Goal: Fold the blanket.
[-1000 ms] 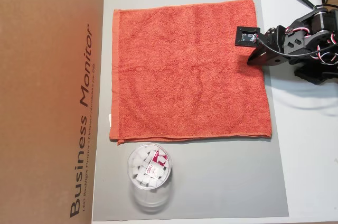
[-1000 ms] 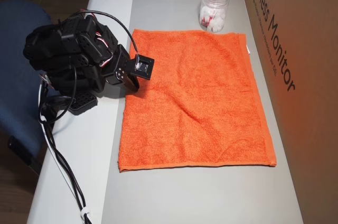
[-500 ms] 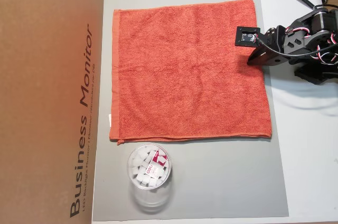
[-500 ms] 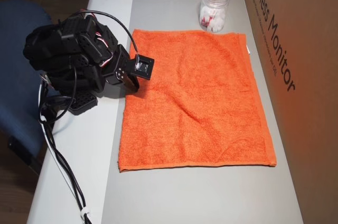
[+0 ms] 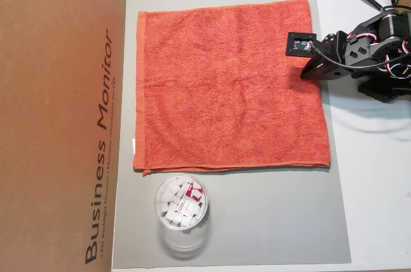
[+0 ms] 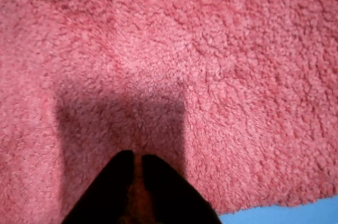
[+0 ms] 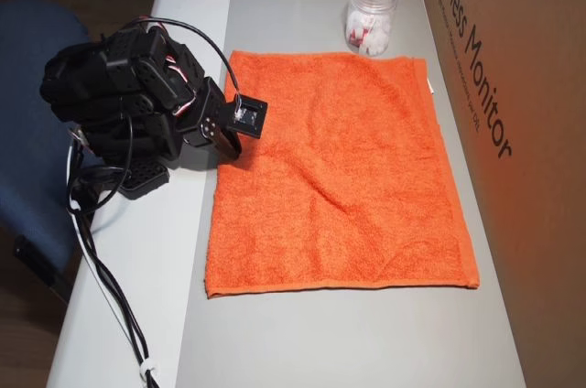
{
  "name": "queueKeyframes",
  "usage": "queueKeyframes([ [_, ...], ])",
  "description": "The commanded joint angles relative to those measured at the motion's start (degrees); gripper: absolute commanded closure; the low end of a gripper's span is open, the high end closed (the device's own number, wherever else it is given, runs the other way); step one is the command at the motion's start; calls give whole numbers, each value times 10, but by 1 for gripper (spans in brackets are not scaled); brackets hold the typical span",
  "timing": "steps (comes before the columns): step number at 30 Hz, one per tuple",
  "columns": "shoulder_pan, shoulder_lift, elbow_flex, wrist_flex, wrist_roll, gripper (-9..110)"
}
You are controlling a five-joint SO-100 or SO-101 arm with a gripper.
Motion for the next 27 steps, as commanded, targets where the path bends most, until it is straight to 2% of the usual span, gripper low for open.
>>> queueKeyframes([
  [1,-2,7,4,-1,-6,102],
  [27,-2,4,-3,1,-6,102],
])
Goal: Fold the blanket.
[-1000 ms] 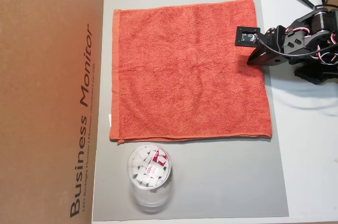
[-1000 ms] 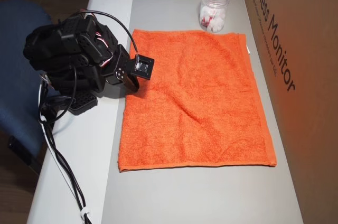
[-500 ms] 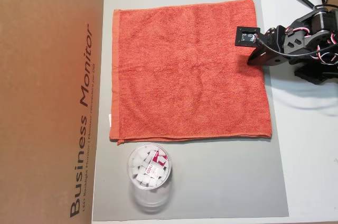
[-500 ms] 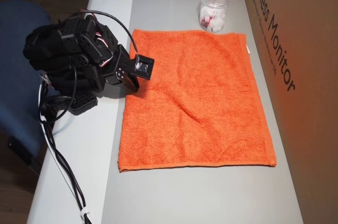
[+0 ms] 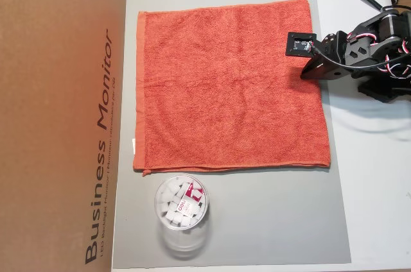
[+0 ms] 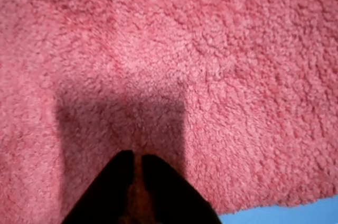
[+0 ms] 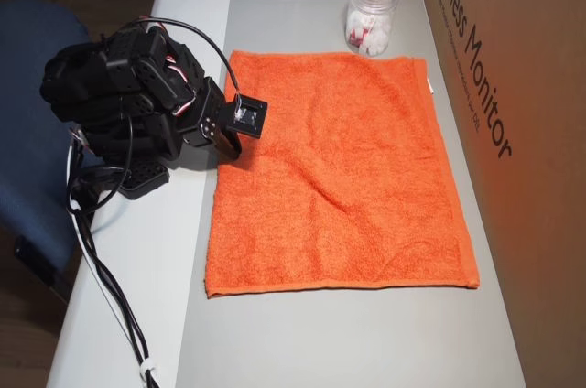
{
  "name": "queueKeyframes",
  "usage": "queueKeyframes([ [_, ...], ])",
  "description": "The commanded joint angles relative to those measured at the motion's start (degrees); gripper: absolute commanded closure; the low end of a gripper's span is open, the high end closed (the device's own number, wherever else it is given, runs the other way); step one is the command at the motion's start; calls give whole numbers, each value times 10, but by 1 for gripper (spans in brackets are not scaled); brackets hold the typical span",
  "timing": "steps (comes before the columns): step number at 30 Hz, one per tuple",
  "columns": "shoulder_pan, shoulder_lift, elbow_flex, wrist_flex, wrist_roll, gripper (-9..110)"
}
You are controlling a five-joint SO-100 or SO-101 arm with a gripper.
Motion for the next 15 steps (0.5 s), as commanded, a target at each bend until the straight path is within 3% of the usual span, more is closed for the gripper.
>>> queueKeyframes([
  [1,-2,4,-8,3,-6,102],
  [15,-3,-91,-122,5,-7,102],
])
